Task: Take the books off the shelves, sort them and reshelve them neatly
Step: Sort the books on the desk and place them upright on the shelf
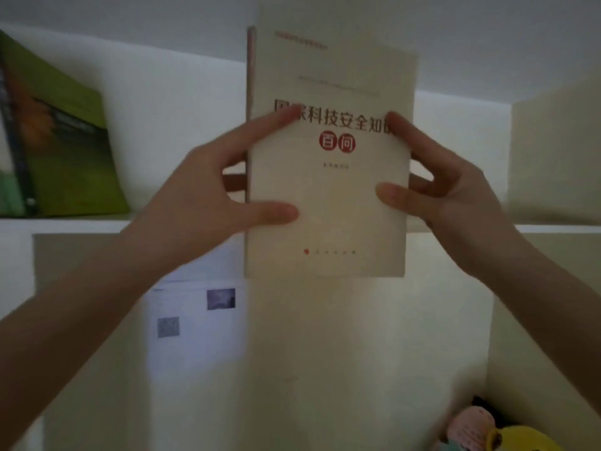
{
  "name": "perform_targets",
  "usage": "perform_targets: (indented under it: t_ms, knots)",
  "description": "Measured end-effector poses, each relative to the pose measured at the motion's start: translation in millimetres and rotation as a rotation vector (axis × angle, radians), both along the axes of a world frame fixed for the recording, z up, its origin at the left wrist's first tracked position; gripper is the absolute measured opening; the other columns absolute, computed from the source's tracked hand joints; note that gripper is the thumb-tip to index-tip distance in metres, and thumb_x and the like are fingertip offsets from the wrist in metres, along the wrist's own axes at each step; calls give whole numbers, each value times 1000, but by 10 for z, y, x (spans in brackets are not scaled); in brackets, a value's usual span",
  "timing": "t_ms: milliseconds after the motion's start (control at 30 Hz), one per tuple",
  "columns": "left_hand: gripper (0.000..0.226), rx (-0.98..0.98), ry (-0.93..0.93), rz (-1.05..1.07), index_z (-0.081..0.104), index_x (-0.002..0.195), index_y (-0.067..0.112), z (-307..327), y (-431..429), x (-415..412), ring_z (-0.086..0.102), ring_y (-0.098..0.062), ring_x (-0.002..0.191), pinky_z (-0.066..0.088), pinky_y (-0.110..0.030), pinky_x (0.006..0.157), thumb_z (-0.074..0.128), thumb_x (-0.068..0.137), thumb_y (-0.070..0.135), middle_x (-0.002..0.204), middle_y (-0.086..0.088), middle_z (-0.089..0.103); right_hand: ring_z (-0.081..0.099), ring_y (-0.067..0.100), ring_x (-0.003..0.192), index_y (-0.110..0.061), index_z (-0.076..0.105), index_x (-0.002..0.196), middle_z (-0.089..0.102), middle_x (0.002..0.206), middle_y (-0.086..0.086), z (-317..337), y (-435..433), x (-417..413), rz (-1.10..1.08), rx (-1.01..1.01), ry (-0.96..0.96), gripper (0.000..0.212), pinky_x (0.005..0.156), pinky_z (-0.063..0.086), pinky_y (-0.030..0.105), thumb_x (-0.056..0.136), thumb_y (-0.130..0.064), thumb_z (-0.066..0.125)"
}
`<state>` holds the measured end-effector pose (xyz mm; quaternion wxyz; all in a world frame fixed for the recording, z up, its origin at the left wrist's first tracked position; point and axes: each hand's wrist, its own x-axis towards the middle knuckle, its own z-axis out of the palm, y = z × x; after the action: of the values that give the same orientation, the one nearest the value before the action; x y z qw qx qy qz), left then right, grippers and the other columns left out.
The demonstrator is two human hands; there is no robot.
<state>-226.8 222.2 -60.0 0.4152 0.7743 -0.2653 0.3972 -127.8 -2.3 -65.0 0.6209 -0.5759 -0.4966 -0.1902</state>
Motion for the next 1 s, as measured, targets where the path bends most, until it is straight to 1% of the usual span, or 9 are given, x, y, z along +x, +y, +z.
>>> perform_targets:
  t_ms: [200, 267, 400, 467, 600, 700, 867, 933, 1000]
  knots:
    - [83, -11, -47, 153, 46, 133, 45, 408, 524, 80, 59, 3, 103, 51, -9, 67, 77, 68, 5, 126, 20, 53, 64, 23, 110, -21, 40, 145, 51, 139, 4, 501, 705, 387, 132, -47, -48, 72, 89, 55, 37, 82, 5, 65]
    - [83, -32, -47, 186, 46, 133, 43, 475, 704, 114, 58, 1, 104, 51, -9, 66, 76, 69, 1, 128, 19, 52, 64, 26, 109, -22, 40, 144, 50, 139, 5, 605, 964, 514, 162, -63, -53, 73, 88, 56, 37, 81, 6, 66]
    - [83, -46, -106, 298, 47, 133, 42, 500, 1008, 145, 52, 10, 103, 50, -7, 67, 75, 70, -3, 129, 24, 45, 63, 28, 108, -28, 39, 143, 50, 138, 6, 757, 1493, 719, 188, -114, -102, 78, 85, 55, 30, 81, 10, 65]
    - [82, -47, -144, 358, 47, 132, 42, 468, 1162, 165, 51, 7, 105, 50, -7, 67, 75, 70, -3, 128, 26, 45, 62, 31, 110, -32, 38, 143, 49, 137, 5, 804, 1748, 790, 206, -146, -134, 79, 87, 54, 29, 81, 10, 64]
    - [80, -63, -165, 490, 44, 134, 45, 422, 1469, 196, 50, -2, 110, 52, -10, 69, 74, 73, 2, 132, 21, 44, 62, 25, 111, -31, 34, 145, 48, 139, 4, 865, 2202, 894, 251, -202, -151, 81, 88, 53, 26, 82, 10, 63]
    - [81, -25, -141, 591, 41, 136, 46, 345, 1676, 220, 48, -3, 115, 51, -10, 72, 73, 75, 4, 137, 17, 44, 60, 25, 114, -29, 24, 150, 45, 142, 4, 840, 2502, 986, 276, -279, -158, 91, 91, 52, 28, 79, 12, 64]
    - [82, 25, -116, 772, 34, 138, 49, 209, 1943, 308, 50, -7, 108, 51, -21, 76, 74, 77, 12, 134, 9, 47, 59, 16, 108, -33, 4, 152, 32, 152, 4, 699, 2889, 1126, 328, -448, -131, 109, 81, 53, 21, 76, 17, 65]
    - [82, 37, -129, 826, 32, 139, 49, 196, 1986, 348, 51, -10, 106, 53, -30, 80, 73, 78, 13, 131, 5, 50, 60, 19, 111, -39, -5, 150, 31, 152, 2, 687, 2998, 1202, 350, -503, -111, 115, 86, 55, 30, 77, 15, 67]
    - [83, 50, -141, 871, 31, 139, 51, 184, 2013, 379, 53, -15, 104, 54, -40, 82, 72, 78, 14, 125, 2, 52, 60, 26, 115, -46, -16, 145, 38, 147, -2, 668, 3103, 1270, 367, -576, -116, 124, 91, 53, 46, 76, 12, 69]
